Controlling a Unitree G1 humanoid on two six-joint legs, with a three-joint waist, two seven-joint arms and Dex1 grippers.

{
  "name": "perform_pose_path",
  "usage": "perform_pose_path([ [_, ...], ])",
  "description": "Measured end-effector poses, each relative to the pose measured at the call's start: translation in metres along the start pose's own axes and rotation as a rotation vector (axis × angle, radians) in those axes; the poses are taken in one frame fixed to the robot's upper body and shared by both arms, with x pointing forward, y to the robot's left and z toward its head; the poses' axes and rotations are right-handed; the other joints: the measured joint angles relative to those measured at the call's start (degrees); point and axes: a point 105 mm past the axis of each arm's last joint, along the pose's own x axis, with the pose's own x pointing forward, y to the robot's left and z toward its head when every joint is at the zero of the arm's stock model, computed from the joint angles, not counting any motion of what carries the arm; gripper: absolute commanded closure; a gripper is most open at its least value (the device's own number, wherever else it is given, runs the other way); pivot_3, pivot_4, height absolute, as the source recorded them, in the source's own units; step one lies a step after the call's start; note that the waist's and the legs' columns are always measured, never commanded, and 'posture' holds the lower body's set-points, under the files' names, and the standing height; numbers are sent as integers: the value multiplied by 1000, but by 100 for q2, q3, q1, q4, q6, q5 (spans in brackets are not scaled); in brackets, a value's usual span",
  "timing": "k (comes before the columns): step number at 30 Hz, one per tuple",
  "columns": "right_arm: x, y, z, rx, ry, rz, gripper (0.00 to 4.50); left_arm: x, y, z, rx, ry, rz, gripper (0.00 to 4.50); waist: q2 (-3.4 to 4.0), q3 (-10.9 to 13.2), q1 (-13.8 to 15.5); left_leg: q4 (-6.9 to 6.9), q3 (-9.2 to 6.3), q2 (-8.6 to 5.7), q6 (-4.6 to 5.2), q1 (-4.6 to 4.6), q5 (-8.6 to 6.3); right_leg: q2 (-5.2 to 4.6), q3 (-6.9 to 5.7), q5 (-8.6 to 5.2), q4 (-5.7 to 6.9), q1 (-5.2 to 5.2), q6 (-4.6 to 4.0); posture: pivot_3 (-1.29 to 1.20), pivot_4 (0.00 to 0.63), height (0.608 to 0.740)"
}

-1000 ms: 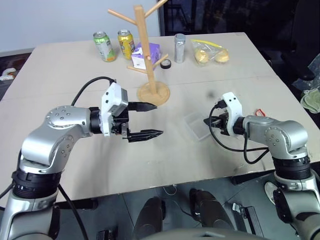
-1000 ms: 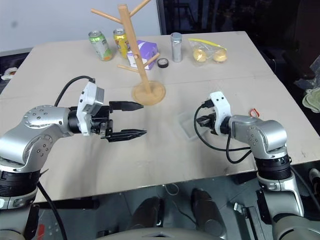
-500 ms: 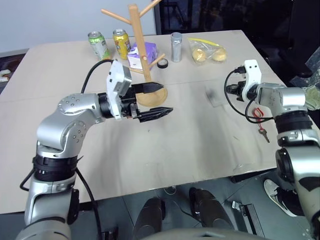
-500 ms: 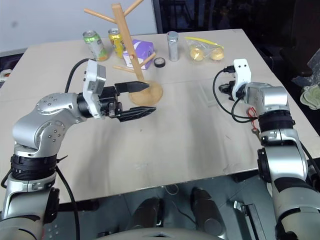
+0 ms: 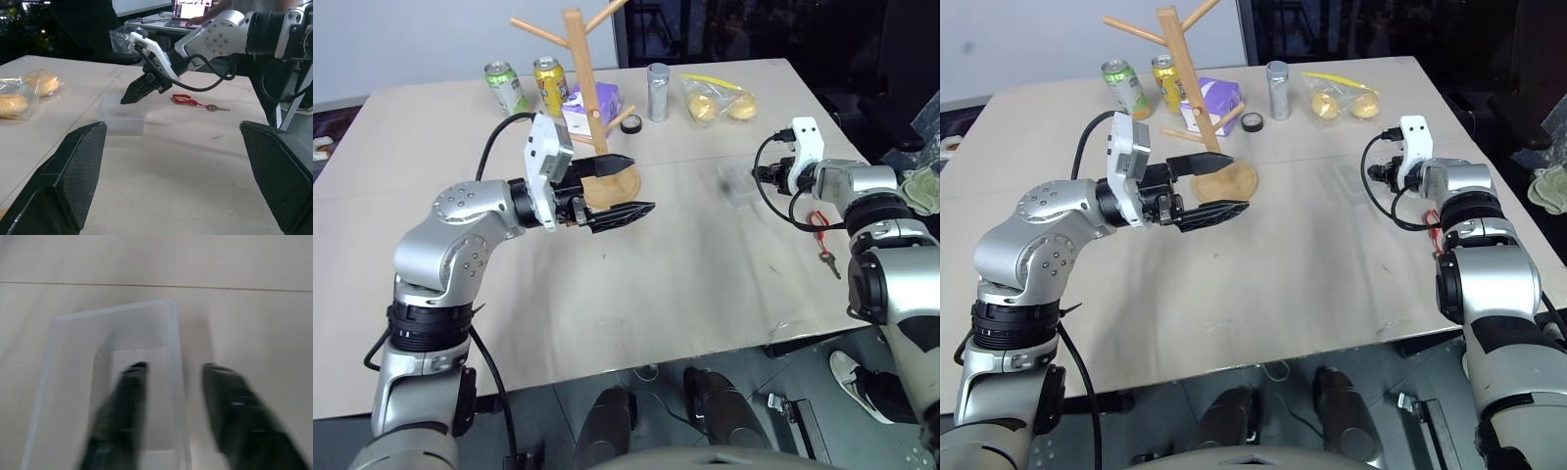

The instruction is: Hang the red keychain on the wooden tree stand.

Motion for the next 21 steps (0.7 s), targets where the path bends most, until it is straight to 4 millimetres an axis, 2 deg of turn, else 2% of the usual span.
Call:
perform_pose_path([
  [2,-1,-1,-1,-4,6,2,411,0,0,0,0,0,1,0,1,0,0,0,0,0,0,0,0,0,0,0,0,0,0,0,150,740],
  [3,-1,-1,-1,-6,6,5,76,0,0,0,0,0,1,0,1,1,0,0,0,0,0,0,0,0,0,0,0,0,-1,0,150,740],
  [7,-7,-6,3,1,-3,13,76,0,0,0,0,0,-1,0,2,1,2,0,0,-1,0,0,0,-1,0,1,0,0,-1,0,150,740],
  [9,-17,-9,16,7,-29,32,76,0,-1,0,-1,0,-3,0,8,5,6,0,0,-1,0,0,0,-1,0,0,0,0,-1,0,150,740],
  [12,-42,-13,39,-16,-87,71,76,1,-4,-1,2,3,-23,0,13,8,17,-1,-4,-2,0,-1,0,-1,-2,-4,0,0,5,0,150,740],
  [13,-46,-14,42,-16,-96,74,76,1,-5,-1,2,4,-27,0,13,8,22,-1,-7,-1,0,-2,0,-1,-5,-8,0,0,11,0,150,740],
  [14,-62,-17,43,-16,-110,78,76,3,-10,-3,4,13,-56,0,13,7,36,-1,-9,-1,0,-3,0,-1,-7,-12,-1,1,17,0,150,740],
  [15,-66,-17,40,-15,-108,76,76,4,-12,-4,4,16,-66,0,13,7,45,0,-12,-1,0,-6,0,-1,-9,-12,-1,0,17,0,150,740],
  [17,-83,-18,20,-29,-75,55,76,7,-19,-7,1,31,-111,0,14,7,83,2,-17,-3,0,-15,0,-4,-13,-13,-2,-2,19,0,150,740],
  [19,-95,-14,-3,-32,-31,32,76,9,-24,-9,2,40,-141,0,16,8,93,9,-17,-4,0,-24,0,-7,-14,-14,0,-8,22,0,150,740],
  [21,-108,-5,-14,-46,-31,-2,76,15,-27,-9,15,41,-173,0,18,8,85,18,-7,-4,0,-25,0,-7,-8,-14,5,-8,26,0,150,740],
])
